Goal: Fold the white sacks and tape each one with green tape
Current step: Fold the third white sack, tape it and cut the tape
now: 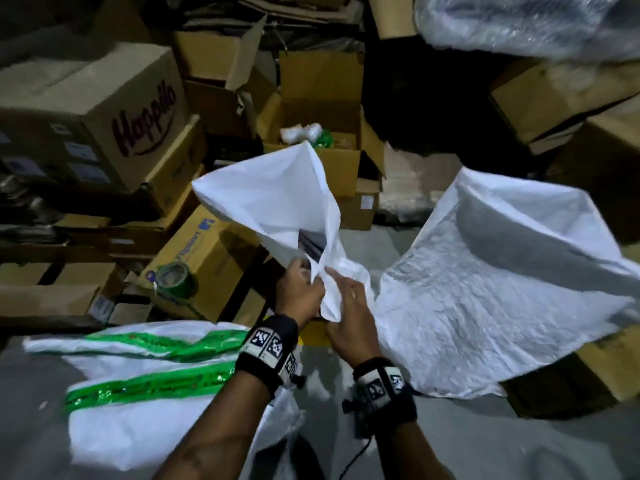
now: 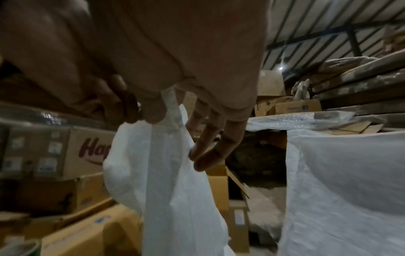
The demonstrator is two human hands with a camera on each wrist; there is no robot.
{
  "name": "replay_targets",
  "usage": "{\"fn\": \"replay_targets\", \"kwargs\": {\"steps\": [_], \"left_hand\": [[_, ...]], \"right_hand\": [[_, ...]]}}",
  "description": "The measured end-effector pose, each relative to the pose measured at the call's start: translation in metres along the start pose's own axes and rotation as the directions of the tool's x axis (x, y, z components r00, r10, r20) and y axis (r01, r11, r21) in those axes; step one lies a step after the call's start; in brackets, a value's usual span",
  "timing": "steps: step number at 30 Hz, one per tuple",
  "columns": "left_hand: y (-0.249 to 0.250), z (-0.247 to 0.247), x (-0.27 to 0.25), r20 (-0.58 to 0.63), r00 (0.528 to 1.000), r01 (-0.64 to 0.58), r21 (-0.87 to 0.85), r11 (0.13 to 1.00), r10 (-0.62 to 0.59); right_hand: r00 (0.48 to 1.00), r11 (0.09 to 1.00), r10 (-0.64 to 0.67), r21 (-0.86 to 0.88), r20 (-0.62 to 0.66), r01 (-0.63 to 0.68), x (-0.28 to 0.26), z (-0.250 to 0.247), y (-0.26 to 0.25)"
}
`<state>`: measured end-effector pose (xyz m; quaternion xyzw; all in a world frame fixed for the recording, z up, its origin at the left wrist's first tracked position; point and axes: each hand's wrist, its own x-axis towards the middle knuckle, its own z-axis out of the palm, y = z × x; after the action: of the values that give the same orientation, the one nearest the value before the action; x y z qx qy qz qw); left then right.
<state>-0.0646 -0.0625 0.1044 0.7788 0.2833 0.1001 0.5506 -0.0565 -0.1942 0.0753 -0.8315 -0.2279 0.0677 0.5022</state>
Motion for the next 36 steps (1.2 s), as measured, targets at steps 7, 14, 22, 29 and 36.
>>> {"fn": "replay_targets", "kwargs": {"steps": [7, 14, 22, 29, 36], "left_hand": [[0.091, -0.051, -0.003, 0.280, 0.896, 0.377, -0.073, 0.923, -0.344], [0.120, -0.106, 0.025, 0.234, 0.798, 0.598, -0.183, 0.781, -0.556], [0.127, -0.108, 0.132, 0.369, 0.591, 0.806, -0.222, 0.550, -0.718], [0.143, -0.093, 0.238, 0.298, 0.554, 0.719, -0.641, 0.267, -0.777], [0.149, -0.098, 0.320, 0.162, 0.541, 0.742, -0.554, 0.377, -0.825]], "right_hand": [[0.908, 0.845, 0.416, -0.385, 0.037, -0.371, 0.020, -0.027, -0.081], [0.850, 0.788, 0.525, -0.397, 0.034, -0.471, 0.061, -0.052, -0.121], [0.910, 0.864, 0.414, -0.324, 0.020, -0.385, 0.180, -0.066, -0.114], [0.976, 0.963, 0.203, -0.195, 0.085, -0.183, 0.302, -0.097, -0.130], [0.988, 0.989, 0.140, -0.044, -0.064, -0.143, 0.350, -0.182, -0.093]]}}
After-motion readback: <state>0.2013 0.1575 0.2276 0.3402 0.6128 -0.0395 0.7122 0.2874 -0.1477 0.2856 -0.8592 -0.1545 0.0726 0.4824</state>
